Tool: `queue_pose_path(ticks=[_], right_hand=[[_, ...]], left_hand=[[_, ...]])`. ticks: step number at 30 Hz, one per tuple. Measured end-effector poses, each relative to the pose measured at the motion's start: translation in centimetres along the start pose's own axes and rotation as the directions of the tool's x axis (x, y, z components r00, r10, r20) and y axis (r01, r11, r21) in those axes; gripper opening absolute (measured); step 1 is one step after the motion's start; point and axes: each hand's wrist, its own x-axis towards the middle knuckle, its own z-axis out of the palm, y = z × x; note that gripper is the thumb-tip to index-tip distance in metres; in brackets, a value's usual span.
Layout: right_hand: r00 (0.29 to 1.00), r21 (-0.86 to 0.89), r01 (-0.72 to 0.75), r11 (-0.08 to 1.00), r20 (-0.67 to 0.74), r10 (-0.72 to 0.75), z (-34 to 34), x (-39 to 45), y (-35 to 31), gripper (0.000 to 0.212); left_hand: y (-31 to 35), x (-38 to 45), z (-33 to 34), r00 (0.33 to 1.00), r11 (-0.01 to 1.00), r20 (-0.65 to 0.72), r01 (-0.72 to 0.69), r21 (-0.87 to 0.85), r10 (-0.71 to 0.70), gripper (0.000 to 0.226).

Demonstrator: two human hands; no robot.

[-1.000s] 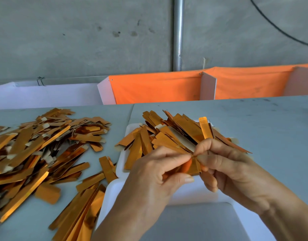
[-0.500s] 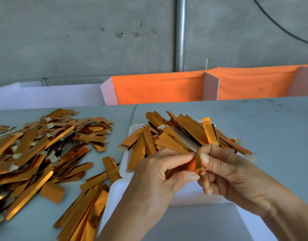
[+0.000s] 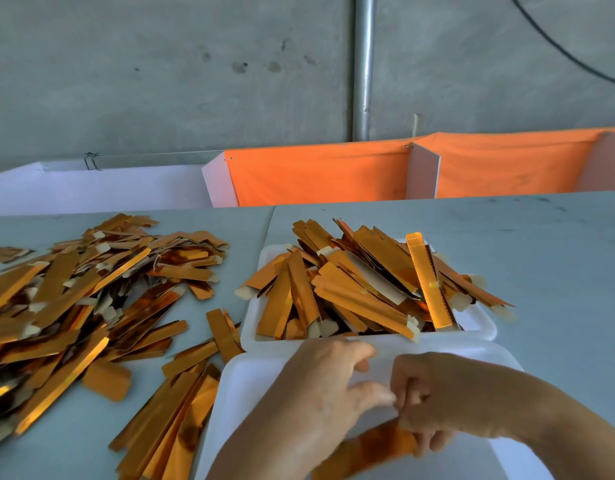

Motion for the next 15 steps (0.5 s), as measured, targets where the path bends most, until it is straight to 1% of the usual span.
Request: queue_pose_path(ticks=[1,3,5,6,7,8,9,10,11,12,13,15], right_hand=[[1.000,-0.090,-0.020,0.996,-0.012,0.019,0.3,0.4,0.1,0.012],[0.998,-0.175,-0.059,0.983,-0.036,0.053,0.5,0.8,0.3,0.014],[0.996,-0.163,-0.064,0.985,-0.066,0.054,0.2,0.3,0.2,0.010],[0.994,-0.117,-0.036,0.992,-0.110,0.023,-0.1,-0.2,0.1,0.006],[0.979,-0.053,0.031,0.998,-0.200,-0.041,-0.4,-0.6,-0.1,0.010],[0.928,0.023,0.128,0.991,-0.356,-0.112,-0.7,-0.7,-0.2,0.016],[0.803,0.025,0.218,0.976,-0.573,-0.165,-1.1,-0.6,-0.2,0.019],[0.605,-0.048,0.242,0.969,-0.773,-0.189,-1.6,-0.4,-0.1,0.018],[0.410,-0.127,0.186,0.974,-0.891,-0.194,-2.0,0.0,0.0,0.014],[0.291,-0.143,0.109,0.984,-0.942,-0.170,-2.5,0.6,0.2,0.012],[0.269,-0.114,0.047,0.992,-0.955,-0.123,-2.9,1.3,0.7,0.017],[0.352,-0.039,-0.077,0.996,-0.936,-0.010,-3.3,2.6,1.7,0.028]], left_hand=[[-0.1,0.0,-0.1,0.999,1.000,-0.050,0.005,0.007,-0.004,0.053],[-0.3,0.1,-0.3,0.990,1.000,-0.138,0.002,0.031,0.002,0.047],[-0.3,0.3,-0.2,0.981,0.999,-0.195,-0.007,0.052,0.017,0.042],[-0.3,0.3,-0.2,0.975,0.998,-0.223,-0.009,0.056,0.021,0.040],[-0.3,0.4,-0.2,0.967,0.998,-0.252,-0.011,0.057,0.025,0.038],[-0.4,0.4,-0.2,0.958,0.998,-0.284,-0.017,0.058,0.032,0.036],[-0.4,0.5,-0.2,0.947,0.998,-0.318,-0.024,0.058,0.041,0.035],[-0.5,0.5,-0.1,0.937,0.998,-0.346,-0.030,0.054,0.047,0.033],[-0.4,0.5,-0.1,0.930,0.998,-0.365,-0.039,0.047,0.053,0.032],[-0.4,0.5,-0.1,0.925,0.998,-0.375,-0.051,0.038,0.061,0.031],[-0.3,0.5,-0.1,0.922,0.998,-0.381,-0.062,0.032,0.069,0.030],[-0.2,0.5,-0.1,0.918,0.997,-0.389,-0.070,0.027,0.075,0.029]])
